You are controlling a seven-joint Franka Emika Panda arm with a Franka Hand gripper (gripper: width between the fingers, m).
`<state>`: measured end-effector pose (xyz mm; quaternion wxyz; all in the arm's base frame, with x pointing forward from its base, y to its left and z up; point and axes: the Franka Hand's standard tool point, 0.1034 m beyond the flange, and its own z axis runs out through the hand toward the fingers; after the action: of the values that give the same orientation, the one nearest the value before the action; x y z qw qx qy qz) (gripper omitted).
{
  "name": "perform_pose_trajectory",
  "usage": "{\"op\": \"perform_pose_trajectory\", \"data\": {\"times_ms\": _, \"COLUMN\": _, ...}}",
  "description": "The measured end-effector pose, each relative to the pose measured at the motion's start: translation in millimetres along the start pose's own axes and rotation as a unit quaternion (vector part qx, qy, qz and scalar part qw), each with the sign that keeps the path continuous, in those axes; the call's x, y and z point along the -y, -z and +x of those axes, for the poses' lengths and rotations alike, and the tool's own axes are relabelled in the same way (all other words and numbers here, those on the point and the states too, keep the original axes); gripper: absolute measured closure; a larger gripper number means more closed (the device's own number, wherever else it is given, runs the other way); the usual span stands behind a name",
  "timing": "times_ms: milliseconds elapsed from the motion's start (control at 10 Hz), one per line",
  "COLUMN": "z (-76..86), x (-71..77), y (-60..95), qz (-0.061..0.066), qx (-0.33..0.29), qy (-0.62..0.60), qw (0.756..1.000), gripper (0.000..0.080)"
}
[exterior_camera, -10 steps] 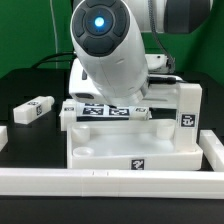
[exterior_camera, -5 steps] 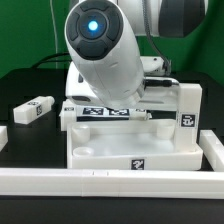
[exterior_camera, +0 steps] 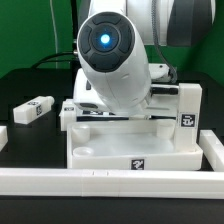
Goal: Assemble desk
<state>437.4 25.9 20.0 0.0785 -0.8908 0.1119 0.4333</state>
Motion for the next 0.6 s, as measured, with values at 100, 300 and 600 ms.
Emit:
{"op": "perform_pose_trajectory", "data": {"times_ms": 100, "z": 0.4, "x": -1.6, "y": -4.4, "qz": 0.000, "qx": 0.000, "qy": -0.002, "qw": 1.000, "gripper": 0.0151}}
{"op": "perform_pose_trajectory", "data": {"times_ms": 300, "z": 2.4, "x": -3.3, "y": -9.2, "qz": -0.001, "qx": -0.004, "qy": -0.003, "qw": 1.000, "gripper": 0.0151}}
{"op": "perform_pose_trajectory", "data": {"times_ms": 600, "z": 3.6, "x": -2.7, "y": -10.6, "qz": -0.001, "qx": -0.006, "qy": -0.003, "qw": 1.000, "gripper": 0.0428}}
